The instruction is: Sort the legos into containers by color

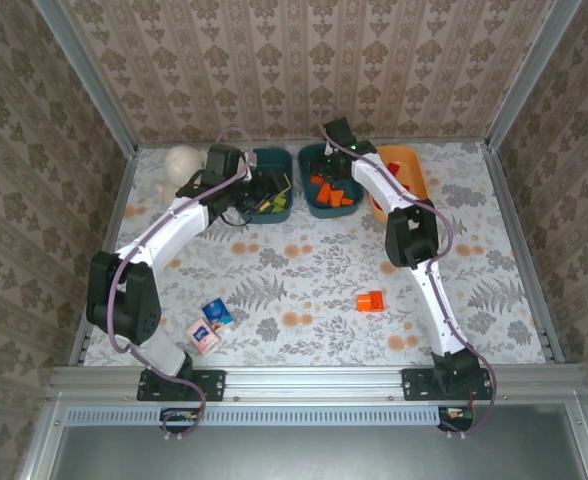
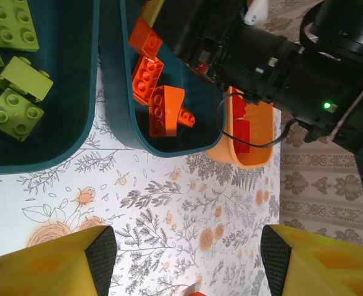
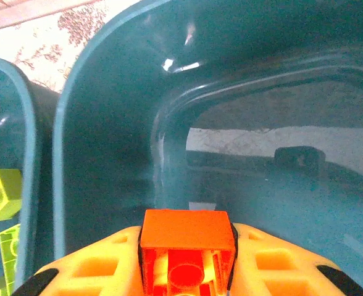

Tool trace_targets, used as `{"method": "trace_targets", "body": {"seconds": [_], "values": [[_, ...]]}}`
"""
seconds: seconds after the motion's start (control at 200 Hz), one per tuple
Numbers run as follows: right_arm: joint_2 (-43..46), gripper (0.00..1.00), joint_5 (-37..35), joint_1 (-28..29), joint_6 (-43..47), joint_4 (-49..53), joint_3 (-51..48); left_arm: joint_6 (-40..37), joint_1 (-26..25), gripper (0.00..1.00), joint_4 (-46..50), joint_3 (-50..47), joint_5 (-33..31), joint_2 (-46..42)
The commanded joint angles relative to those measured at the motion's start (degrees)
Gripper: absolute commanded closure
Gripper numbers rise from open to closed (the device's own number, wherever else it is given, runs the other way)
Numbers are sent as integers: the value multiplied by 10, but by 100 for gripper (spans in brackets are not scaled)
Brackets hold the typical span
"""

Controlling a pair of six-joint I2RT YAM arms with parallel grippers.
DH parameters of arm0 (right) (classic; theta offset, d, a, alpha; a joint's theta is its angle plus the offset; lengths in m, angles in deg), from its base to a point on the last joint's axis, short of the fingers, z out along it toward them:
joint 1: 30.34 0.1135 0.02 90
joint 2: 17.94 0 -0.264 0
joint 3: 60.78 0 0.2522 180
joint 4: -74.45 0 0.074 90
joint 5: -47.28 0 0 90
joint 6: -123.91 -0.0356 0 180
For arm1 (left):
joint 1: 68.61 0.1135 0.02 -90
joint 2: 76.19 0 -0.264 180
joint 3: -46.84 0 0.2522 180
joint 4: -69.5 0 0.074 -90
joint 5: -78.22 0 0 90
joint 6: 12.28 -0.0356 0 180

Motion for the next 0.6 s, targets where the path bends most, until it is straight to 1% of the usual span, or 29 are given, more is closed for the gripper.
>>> {"method": "trace_targets", "body": {"seconds": [0.0,0.05,0.11,0.17,0.28,0.325,0.4,0.49,0.55,0.595], "values": [[-22,70,18,5,-14,10,27,-14,6,34,17,-1,11,-15],[-26,70,14,5,-15,24,31,-15,6,34,17,0,10,-14],[-27,66,13,6,-12,35,31,-14,6,34,16,2,11,-12],[-24,59,17,6,-7,42,31,-13,6,34,13,3,11,-12],[-3,40,16,8,8,46,32,-10,5,34,10,3,12,-10],[12,36,11,9,14,46,31,-11,5,34,10,3,13,-10],[45,34,-2,10,20,50,31,-14,4,34,11,0,14,-13],[98,35,-27,11,21,62,16,-18,3,34,15,-12,12,-22],[152,35,-50,14,20,59,-28,-22,1,34,19,-28,12,-34],[200,35,-66,18,14,47,-83,-29,-1,34,27,-39,12,-45]]}}
